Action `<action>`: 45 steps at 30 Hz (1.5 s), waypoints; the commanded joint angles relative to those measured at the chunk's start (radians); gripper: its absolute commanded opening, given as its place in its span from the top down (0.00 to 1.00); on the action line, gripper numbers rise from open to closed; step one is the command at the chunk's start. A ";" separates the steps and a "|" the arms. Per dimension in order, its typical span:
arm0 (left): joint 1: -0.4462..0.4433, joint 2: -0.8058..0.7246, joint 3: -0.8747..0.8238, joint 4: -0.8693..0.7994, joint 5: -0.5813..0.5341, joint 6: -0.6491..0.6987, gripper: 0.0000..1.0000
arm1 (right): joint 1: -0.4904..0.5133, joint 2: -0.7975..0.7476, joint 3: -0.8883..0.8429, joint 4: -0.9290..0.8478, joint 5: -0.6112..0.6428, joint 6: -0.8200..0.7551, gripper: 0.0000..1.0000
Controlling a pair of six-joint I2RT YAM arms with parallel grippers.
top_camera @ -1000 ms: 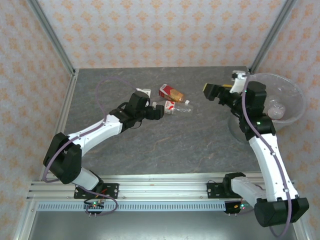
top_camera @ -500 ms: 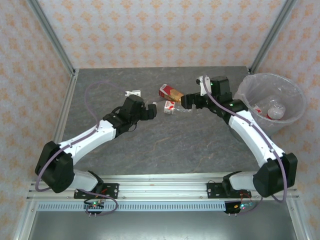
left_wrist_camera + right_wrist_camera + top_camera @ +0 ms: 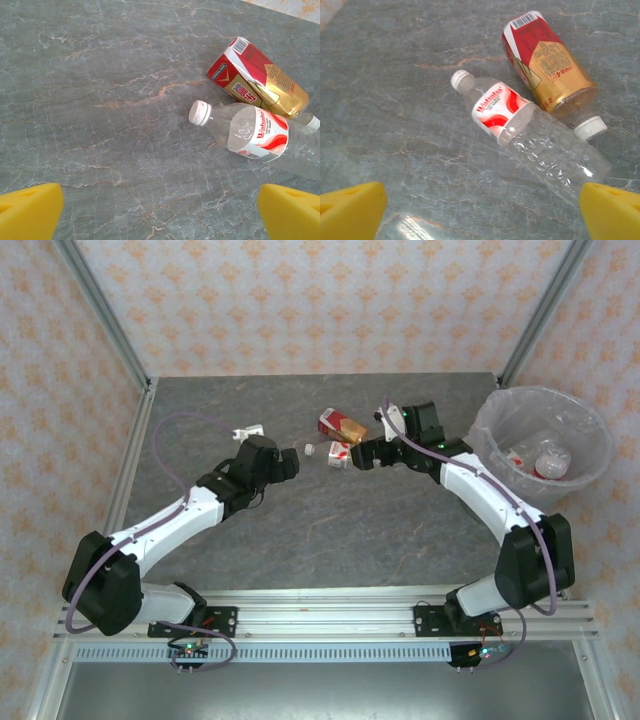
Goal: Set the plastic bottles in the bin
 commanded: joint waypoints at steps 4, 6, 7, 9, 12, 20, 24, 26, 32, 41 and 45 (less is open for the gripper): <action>0.016 0.053 0.069 -0.149 -0.003 -0.108 0.00 | 0.006 0.121 0.039 -0.020 0.173 -0.098 0.01; 0.015 0.107 0.108 -0.199 0.023 -0.146 0.00 | 0.006 0.156 0.064 -0.063 0.185 -0.139 0.01; 0.016 0.128 0.121 -0.214 0.036 -0.159 0.00 | 0.007 0.168 0.070 -0.071 0.183 -0.155 0.01; 0.014 0.168 0.142 -0.232 0.068 -0.182 0.00 | 0.006 0.198 0.080 -0.076 0.171 -0.187 0.01; 0.015 0.203 0.152 -0.234 0.092 -0.206 0.00 | 0.006 0.248 0.118 -0.085 0.166 -0.219 0.01; 0.015 0.231 0.166 -0.264 0.094 -0.228 0.00 | 0.006 0.418 0.316 -0.280 0.283 -0.359 0.01; 0.016 0.238 0.163 -0.270 0.091 -0.225 0.00 | 0.007 0.463 0.360 -0.305 0.288 -0.392 0.01; 0.015 0.244 0.166 -0.272 0.096 -0.221 0.00 | 0.006 0.479 0.373 -0.306 0.283 -0.394 0.01; 0.014 0.260 0.174 -0.266 0.112 -0.221 0.00 | 0.016 0.496 0.361 -0.323 0.232 -0.421 0.01; 0.014 0.292 0.186 -0.266 0.134 -0.216 0.00 | 0.047 0.479 0.315 -0.333 0.226 -0.420 0.01; 0.015 0.299 0.187 -0.265 0.128 -0.227 0.00 | 0.063 0.466 0.295 -0.316 0.223 -0.406 0.01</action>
